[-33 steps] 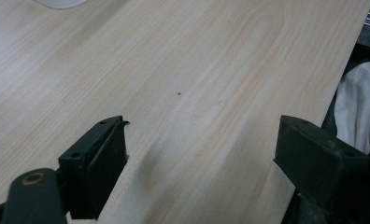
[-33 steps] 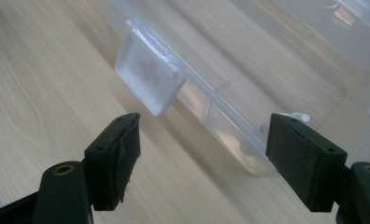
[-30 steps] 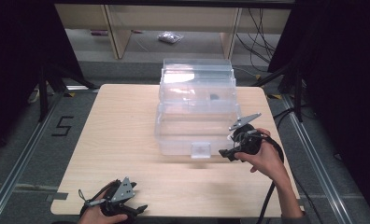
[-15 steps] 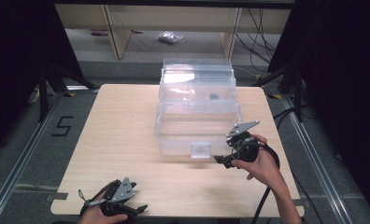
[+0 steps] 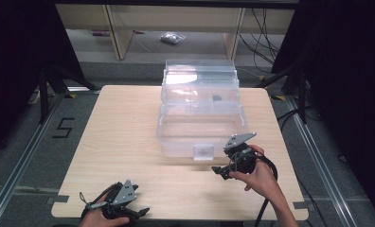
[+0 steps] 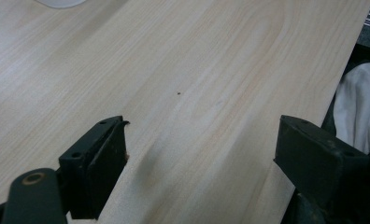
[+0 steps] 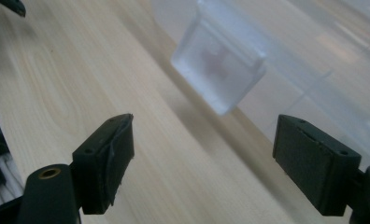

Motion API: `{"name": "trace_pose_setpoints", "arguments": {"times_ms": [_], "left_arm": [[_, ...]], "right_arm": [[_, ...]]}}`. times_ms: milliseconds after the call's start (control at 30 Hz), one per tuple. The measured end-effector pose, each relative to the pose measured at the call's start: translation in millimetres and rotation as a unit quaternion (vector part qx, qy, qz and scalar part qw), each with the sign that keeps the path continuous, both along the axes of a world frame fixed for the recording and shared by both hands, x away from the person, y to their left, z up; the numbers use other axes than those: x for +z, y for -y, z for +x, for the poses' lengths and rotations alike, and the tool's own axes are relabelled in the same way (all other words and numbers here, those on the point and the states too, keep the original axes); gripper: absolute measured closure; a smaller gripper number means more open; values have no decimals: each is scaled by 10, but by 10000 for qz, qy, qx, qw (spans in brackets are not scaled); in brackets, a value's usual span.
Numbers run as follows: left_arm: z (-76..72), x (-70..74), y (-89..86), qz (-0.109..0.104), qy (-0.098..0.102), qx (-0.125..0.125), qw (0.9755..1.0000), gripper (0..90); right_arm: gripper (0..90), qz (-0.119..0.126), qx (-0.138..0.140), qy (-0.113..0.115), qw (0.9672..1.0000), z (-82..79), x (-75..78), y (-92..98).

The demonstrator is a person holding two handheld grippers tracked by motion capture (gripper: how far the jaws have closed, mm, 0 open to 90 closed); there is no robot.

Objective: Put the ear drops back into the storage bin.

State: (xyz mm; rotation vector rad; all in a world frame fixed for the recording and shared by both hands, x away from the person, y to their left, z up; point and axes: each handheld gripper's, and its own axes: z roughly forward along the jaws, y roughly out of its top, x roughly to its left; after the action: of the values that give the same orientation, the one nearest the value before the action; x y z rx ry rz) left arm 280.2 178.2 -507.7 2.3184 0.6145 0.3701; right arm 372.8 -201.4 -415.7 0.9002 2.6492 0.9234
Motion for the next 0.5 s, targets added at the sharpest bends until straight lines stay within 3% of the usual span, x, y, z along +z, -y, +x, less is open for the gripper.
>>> {"name": "trace_pose_setpoints", "arguments": {"times_ms": [67,100,167,333,433,467,500], "left_arm": [[0,0,-1,-2,-18,6,10000,164],[-2,-2,2,5,11,41,10000,164],[-2,1,0,-19,-7,31,10000,164],[-3,4,0,-4,-15,8,10000,164],[-2,3,-2,-2,-12,9,10000,164],[-2,3,-2,-1,-15,8,10000,164],[-2,4,-1,-2,-11,8,10000,164]], "right_arm": [[213,-23,-39,64,10000,-17,-52,-23],[214,-80,-47,-79,9999,-30,-51,-27],[214,-88,21,51,9999,-41,-88,-39],[214,-101,103,28,9999,-80,-137,-68],[214,-104,-11,-175,9998,-129,-165,-110],[214,-151,90,-63,9998,-115,-178,-103],[214,-105,57,-91,9999,-124,-196,-116]]}}
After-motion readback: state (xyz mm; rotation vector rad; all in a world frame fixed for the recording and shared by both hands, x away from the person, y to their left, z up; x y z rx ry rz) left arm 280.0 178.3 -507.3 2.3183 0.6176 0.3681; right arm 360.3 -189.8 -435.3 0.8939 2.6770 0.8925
